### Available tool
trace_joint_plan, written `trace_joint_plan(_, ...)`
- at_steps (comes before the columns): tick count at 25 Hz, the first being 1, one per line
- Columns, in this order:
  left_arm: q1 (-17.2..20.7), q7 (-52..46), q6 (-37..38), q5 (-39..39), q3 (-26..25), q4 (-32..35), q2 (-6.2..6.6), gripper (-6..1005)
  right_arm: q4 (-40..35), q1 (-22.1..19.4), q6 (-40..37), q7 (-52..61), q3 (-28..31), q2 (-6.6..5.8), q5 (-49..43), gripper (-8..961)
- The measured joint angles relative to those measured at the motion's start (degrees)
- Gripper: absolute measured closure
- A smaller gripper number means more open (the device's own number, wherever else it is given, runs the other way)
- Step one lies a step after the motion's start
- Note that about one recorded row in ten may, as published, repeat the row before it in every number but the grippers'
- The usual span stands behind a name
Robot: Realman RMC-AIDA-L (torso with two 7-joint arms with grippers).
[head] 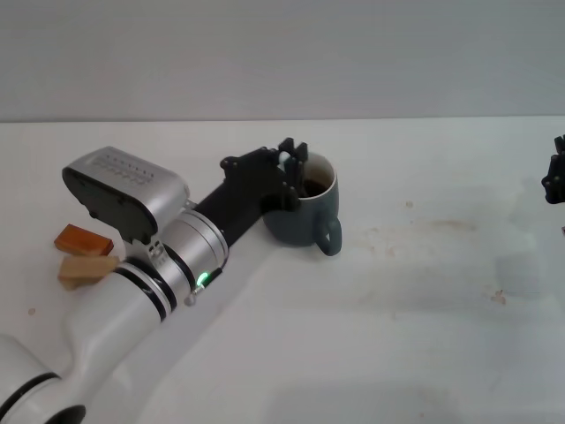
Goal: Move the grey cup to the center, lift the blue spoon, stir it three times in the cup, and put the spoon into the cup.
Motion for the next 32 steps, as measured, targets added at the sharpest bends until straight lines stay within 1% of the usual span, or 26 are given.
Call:
trace_joint_plan(3,-0.79,-0.32,0.03,-0.06,-0.26,1.06,0.00,749,0.74,-0.59,0.07,0.00,-0.75,0.00,0.02,919)
trace_joint_plan(4,-3.22,-0.37,0.27,-2.02,-0.64,4.72,0.02,749,1.18,-0.89,0.08,-0.01,-0.99,0.00,0.02,919)
trace_joint_plan(6,-3.84,-0.38,0.25,-2.24,-0.65,5.43,0.11,748,2.09,-1.63,0.10,-0.02,-1.39,0.00,0.02,919)
trace_joint_plan(10,-3.93,-0.39,0.07,-2.26,-0.68,5.64,0.18,746,2.65,-2.17,0.11,-0.03,-1.72,0.00,0.02,919)
trace_joint_plan(19,-1.37,-2.87,1.40,-1.81,-0.16,4.26,0.68,743,2.59,-2.32,0.08,-0.05,-2.47,0.00,0.02,919)
trace_joint_plan(28,1.75,-4.83,5.65,-1.65,-0.39,3.81,1.03,739,2.13,-1.63,-0.37,0.00,-3.21,-0.01,0.02,919)
trace_joint_plan(30,2.97,-4.73,7.39,-1.66,-1.52,3.65,1.28,646,1.82,-1.21,-0.41,0.00,-3.21,-0.08,0.02,919)
trace_joint_plan(31,3.81,-4.57,8.53,-1.60,-2.62,3.59,1.45,599,1.00,-0.36,-0.44,0.00,-3.11,-0.17,0.01,919)
trace_joint_plan(32,4.55,-4.39,9.58,-1.50,-3.76,3.55,1.63,553,1.00,-0.36,-0.44,0.00,-3.11,-0.17,0.01,919)
